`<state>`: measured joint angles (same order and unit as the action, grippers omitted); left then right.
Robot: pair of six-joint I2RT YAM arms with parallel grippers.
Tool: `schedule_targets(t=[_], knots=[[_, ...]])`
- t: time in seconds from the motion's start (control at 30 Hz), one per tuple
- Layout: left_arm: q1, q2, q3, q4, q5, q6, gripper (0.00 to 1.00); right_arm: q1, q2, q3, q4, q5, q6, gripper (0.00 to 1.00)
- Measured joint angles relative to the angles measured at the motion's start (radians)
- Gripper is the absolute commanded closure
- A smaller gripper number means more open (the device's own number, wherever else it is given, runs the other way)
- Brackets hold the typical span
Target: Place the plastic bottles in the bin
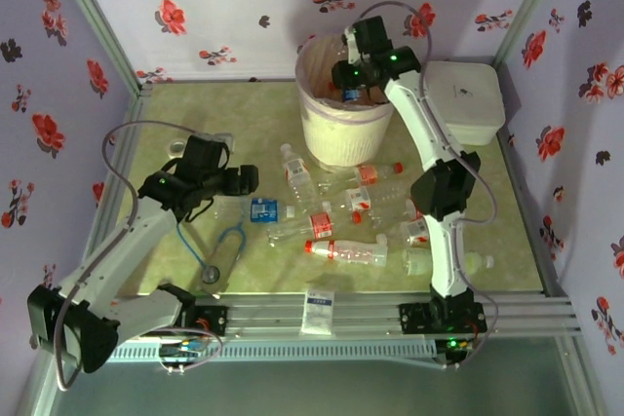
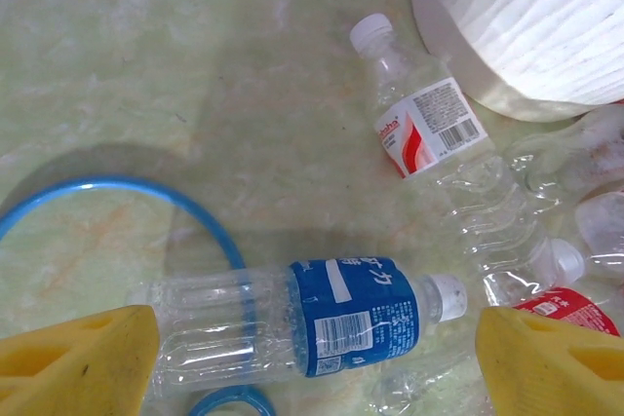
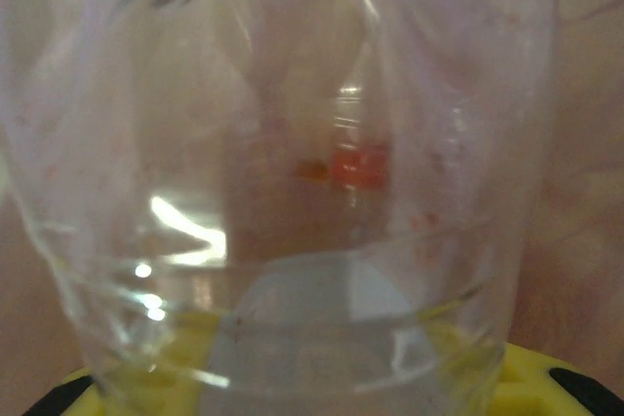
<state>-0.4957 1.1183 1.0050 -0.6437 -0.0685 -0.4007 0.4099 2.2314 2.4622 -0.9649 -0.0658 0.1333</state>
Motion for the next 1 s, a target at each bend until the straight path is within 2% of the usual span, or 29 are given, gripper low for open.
schedule_targets(t=[0.17,0.33,0.43,0.5,0.53,0.57,0.67,0.87,1.0], knots=[[0.000,0.021,0.002,-0.011,-0.011,-0.014,0.14,0.002,0.107,0.000,-0.017,0.015,-0.022,0.54],[0.000,0.021,0.008,-0.024,-0.030,-0.020,0.14,0.002,0.161,0.000,-0.026,0.021,-0.034,0.32],[0.000,0.021,0.008,-0.026,-0.036,-0.027,0.13,0.002,0.164,-0.006,-0.024,0.034,-0.029,0.24],[0.000,0.021,0.008,-0.027,-0.037,-0.032,0.09,0.000,0.166,-0.025,-0.018,0.038,-0.022,0.19],[0.000,0.021,0.008,-0.028,-0.037,-0.035,0.02,0.000,0.167,-0.033,-0.013,0.041,-0.020,0.17],[0.000,0.021,0.008,-0.028,-0.037,-0.039,0.00,0.000,0.169,-0.038,-0.009,0.042,-0.015,0.14],[0.000,0.021,0.011,-0.039,-0.038,-0.039,0.00,-0.002,0.170,-0.040,0.000,0.041,-0.005,0.02],[0.000,0.021,0.021,-0.050,-0.038,-0.041,0.00,-0.004,0.163,-0.038,0.002,0.038,-0.003,0.01],[0.000,0.021,0.021,-0.050,-0.037,-0.061,0.00,-0.004,0.085,-0.095,0.033,0.021,-0.005,0.01]])
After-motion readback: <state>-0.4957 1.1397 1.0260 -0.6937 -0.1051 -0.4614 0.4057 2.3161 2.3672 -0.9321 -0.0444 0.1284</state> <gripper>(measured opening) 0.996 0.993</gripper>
